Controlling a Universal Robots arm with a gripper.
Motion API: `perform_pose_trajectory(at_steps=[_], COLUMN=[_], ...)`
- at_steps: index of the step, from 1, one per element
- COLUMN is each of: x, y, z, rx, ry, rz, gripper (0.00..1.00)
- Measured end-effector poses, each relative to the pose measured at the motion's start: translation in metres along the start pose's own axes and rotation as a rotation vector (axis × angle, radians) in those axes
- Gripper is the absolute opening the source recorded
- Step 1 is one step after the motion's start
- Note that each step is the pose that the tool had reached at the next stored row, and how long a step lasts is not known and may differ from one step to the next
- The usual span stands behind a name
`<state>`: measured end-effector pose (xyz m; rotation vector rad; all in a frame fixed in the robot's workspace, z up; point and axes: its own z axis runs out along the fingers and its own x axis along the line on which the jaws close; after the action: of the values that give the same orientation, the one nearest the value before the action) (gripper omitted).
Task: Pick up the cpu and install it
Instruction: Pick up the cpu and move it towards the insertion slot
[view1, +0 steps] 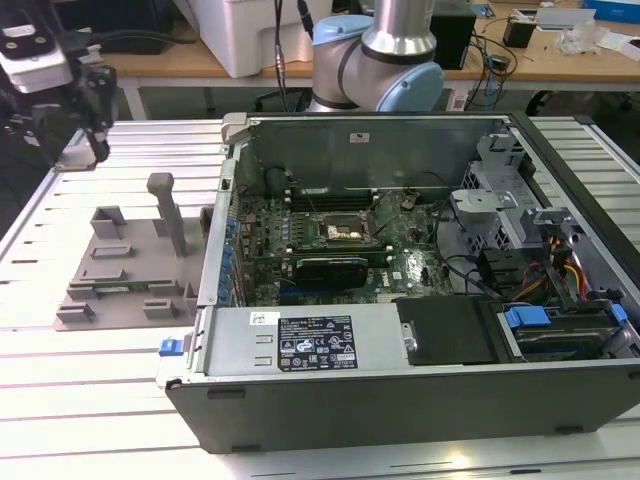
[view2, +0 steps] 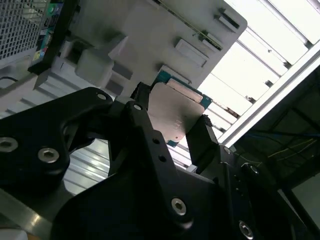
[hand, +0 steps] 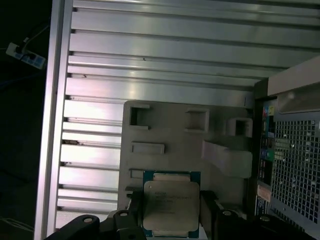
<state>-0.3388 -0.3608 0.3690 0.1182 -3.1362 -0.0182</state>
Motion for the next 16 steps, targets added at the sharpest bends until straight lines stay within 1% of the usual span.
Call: perform_pose_trajectory(at_steps=[2, 3, 4, 5, 6, 8, 9, 12, 14, 15, 16], x=[-0.0092, -0.0169, -0.0226, -0.0267, -0.0355, -0.0461, -0.0527, -0.0661, -0.0826, -0.0888, -0.0931], y=[-0.0007, -0.0011, -0.0015, -0.0018, -0.0025, -0.0032, -0.0037, -0.0046, -0.0058, -0.0062, -0.0065], z=[0.0004, 0.0006, 0.001, 0.0012, 0.0014, 0.0018, 0.0018, 0.0022, 0.0027, 0.0029, 0.0029], rx=[0.0, 0.0, -0.0001, -0.0001, 0.0, -0.0001, 0.0, -0.0002, -0.0002, -0.0002, -0.0001], ry=[0.0001, 0.0005, 0.0004, 0.0005, 0.0009, 0.001, 0.0011, 0.001, 0.0016, 0.0018, 0.002], rz=[0.0, 0.0, 0.0, 0.0, 0.0, 0.0, 0.0, 0.0, 0.0, 0.0, 0.0], gripper=[0.54, 0.54, 0.54, 0.54, 0.54, 0.54, 0.54, 0.54, 0.54, 0.54, 0.54])
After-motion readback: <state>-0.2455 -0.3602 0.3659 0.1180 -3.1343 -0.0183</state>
